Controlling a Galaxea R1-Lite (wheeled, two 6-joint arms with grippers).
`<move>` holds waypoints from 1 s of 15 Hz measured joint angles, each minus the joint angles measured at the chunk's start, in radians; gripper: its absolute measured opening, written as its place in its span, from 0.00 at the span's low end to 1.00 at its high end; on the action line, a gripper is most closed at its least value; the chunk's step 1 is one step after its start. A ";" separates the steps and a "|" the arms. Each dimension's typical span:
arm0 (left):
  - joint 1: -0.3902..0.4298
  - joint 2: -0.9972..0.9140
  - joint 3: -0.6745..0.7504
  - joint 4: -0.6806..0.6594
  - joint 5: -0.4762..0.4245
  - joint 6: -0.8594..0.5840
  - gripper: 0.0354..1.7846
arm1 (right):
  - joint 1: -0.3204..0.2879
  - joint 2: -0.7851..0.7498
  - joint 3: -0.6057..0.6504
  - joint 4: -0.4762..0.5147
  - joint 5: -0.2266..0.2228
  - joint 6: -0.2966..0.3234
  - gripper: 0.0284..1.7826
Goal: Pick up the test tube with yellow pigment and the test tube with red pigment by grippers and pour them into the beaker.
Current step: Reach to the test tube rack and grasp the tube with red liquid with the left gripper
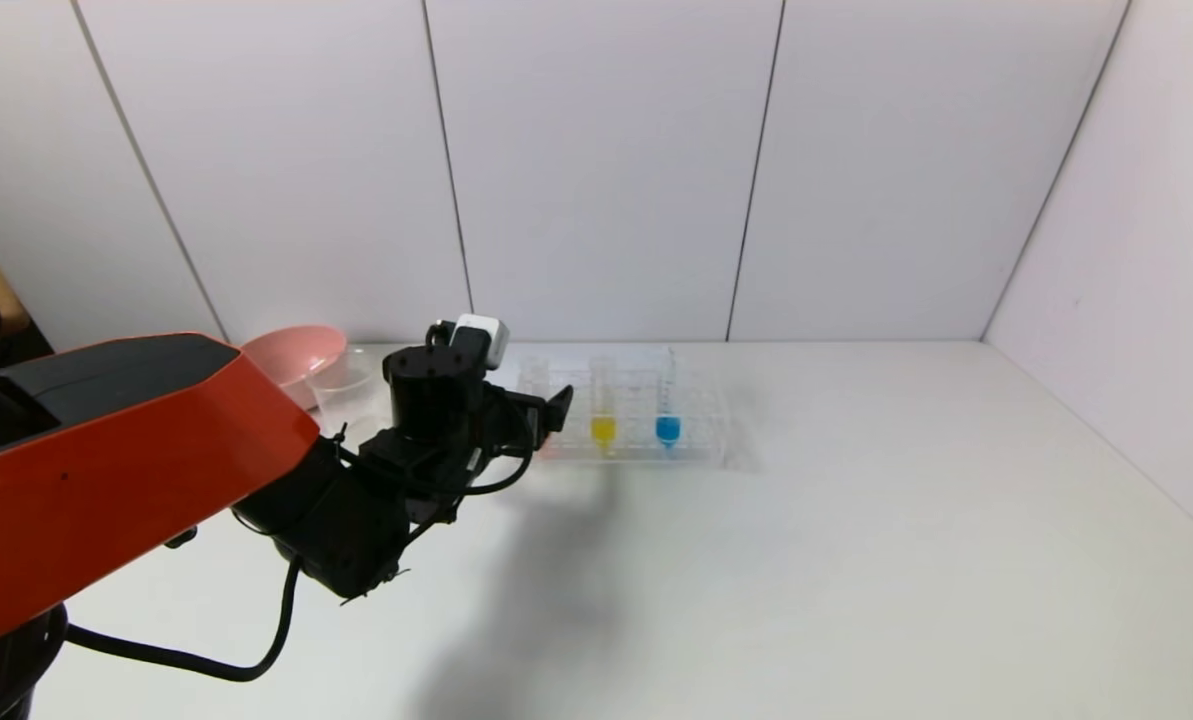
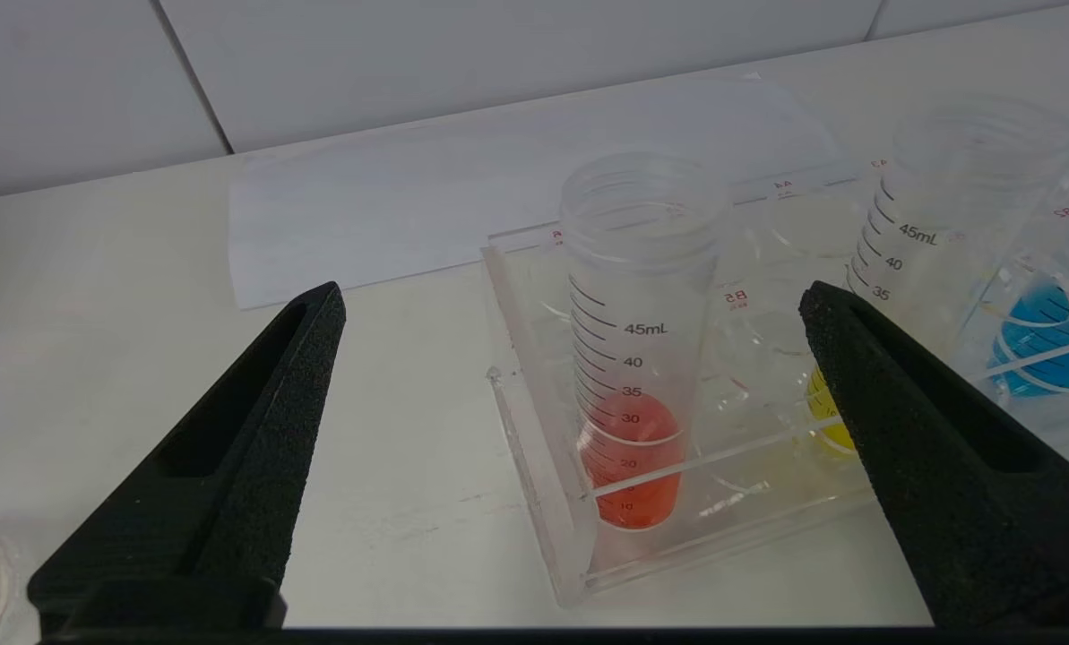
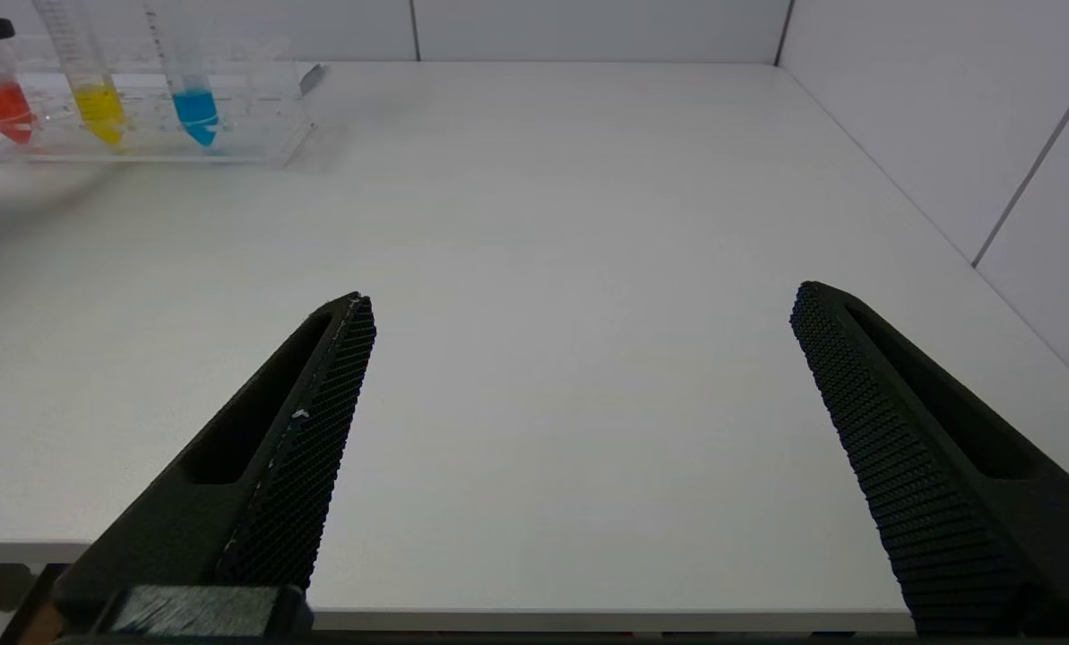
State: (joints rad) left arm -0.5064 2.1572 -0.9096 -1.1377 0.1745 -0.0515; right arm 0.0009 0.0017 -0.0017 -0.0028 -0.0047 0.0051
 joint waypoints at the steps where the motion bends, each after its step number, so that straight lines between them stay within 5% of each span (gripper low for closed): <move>1: -0.002 0.002 0.000 0.000 -0.001 0.000 1.00 | 0.000 0.000 0.000 0.000 0.000 0.000 0.95; 5: -0.006 0.007 0.001 0.000 -0.001 -0.002 0.99 | 0.000 0.000 0.000 0.000 0.000 0.000 0.95; 8: -0.006 0.009 0.001 0.000 -0.001 -0.002 0.89 | 0.000 0.000 0.000 0.000 0.000 0.000 0.95; 15: -0.012 0.014 0.000 0.000 -0.004 -0.003 0.26 | 0.000 0.000 0.000 0.000 0.000 0.000 0.95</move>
State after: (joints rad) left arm -0.5181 2.1711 -0.9096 -1.1372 0.1702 -0.0547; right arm 0.0013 0.0017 -0.0017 -0.0028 -0.0047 0.0053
